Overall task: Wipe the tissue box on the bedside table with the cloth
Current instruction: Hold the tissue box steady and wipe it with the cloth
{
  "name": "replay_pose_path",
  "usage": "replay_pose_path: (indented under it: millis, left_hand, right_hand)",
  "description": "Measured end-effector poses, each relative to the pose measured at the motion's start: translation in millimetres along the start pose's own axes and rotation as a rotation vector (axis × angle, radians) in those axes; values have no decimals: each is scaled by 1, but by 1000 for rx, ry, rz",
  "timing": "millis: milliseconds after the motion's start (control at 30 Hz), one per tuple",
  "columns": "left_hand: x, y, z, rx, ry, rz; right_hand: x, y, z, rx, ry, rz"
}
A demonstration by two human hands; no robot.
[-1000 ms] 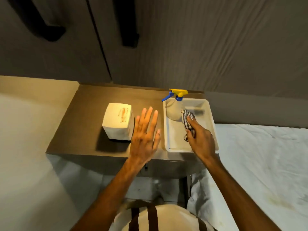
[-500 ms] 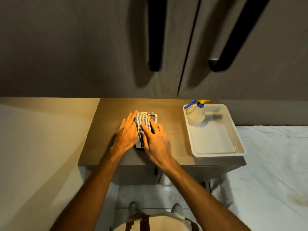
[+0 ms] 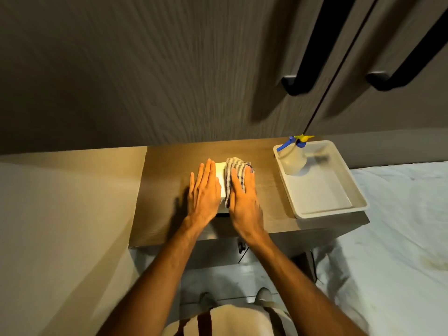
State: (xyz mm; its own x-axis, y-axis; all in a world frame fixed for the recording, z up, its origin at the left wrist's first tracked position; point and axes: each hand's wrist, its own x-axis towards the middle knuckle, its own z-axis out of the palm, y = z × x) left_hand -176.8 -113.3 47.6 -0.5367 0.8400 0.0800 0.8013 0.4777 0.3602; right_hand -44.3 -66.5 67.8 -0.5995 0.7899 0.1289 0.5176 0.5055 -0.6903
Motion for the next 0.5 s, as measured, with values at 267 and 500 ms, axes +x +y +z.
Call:
replay_pose_path:
  millis: [267,500]
  left_hand:
    - [-2,1,-1,11,49,0]
    - [-2,6,0,73,41,-31]
  right_hand:
    - [62,6,-13,-197,-169,-153]
    - [2,5,-4,-31,-19,-41]
